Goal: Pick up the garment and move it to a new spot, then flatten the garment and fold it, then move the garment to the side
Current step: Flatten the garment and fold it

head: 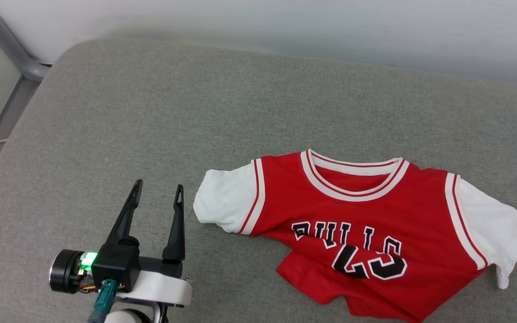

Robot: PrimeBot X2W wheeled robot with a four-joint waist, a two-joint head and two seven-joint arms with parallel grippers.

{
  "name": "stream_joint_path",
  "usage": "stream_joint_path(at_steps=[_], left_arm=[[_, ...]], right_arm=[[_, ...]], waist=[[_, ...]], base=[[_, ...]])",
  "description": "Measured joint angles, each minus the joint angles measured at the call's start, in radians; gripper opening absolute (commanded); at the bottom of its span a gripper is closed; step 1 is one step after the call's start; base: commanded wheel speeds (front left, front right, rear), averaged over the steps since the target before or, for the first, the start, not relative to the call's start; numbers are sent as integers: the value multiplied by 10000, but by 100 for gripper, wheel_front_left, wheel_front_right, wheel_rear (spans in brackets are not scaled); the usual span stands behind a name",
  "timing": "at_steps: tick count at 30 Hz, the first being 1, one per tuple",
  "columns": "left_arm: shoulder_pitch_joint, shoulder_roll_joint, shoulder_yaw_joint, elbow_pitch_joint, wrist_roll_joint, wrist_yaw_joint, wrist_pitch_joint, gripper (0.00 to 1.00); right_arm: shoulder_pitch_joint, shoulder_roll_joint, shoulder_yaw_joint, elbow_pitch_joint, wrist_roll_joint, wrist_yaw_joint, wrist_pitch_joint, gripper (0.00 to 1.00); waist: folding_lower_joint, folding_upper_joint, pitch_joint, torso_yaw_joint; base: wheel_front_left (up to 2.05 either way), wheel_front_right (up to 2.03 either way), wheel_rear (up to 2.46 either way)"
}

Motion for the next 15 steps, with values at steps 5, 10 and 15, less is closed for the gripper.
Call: stream_joint_path(at_steps=[5,10,15], left_arm=[[-226,-81,-71,2,-61,-36,0,100],[-471,-192,-205,-4,-84,-38,0,100],[-674,-276,-328,-56,-90,-6,0,100]], right_arm=[[331,-464,-117,548,167,0,1747,100],[673,-483,-144,1329,146,0,2416,100],[669,-303,23,1772,27,2,2569,100]], waist=[[1,0,354,158],[1,0,773,390],[1,0,1259,600]], base=[[0,0,0],[0,0,0],[0,0,0]])
